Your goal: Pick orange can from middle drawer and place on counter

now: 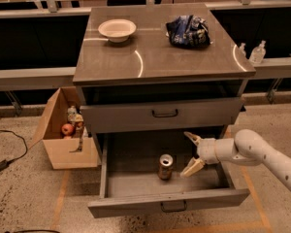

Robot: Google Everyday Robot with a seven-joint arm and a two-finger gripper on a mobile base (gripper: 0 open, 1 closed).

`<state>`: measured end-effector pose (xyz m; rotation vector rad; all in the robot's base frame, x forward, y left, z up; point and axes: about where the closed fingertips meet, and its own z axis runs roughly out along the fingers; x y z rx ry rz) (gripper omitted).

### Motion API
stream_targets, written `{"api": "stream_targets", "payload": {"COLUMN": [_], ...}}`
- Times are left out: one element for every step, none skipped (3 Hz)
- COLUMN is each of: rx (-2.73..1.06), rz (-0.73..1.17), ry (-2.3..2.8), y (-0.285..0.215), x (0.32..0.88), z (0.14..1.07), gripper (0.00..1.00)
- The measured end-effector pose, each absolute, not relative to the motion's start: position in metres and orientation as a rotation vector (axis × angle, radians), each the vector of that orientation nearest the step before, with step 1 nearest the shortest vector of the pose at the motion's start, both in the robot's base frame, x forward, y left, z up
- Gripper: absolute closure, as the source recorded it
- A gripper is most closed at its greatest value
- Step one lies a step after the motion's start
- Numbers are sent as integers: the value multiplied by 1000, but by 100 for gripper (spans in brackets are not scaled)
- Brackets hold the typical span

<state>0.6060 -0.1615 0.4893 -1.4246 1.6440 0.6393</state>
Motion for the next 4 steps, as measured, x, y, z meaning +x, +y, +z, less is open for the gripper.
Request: {"api": "stream_targets", "payload": {"rx": [-1413, -1404, -1411, -1425], "rz": [685, 740, 804, 852], "ry": [1618, 1599, 1565, 1549], "y": [-145, -130, -113, -99], "x": [617, 619, 617, 613], "z": [474, 463, 458, 451], "gripper": [0, 0, 0, 0]}}
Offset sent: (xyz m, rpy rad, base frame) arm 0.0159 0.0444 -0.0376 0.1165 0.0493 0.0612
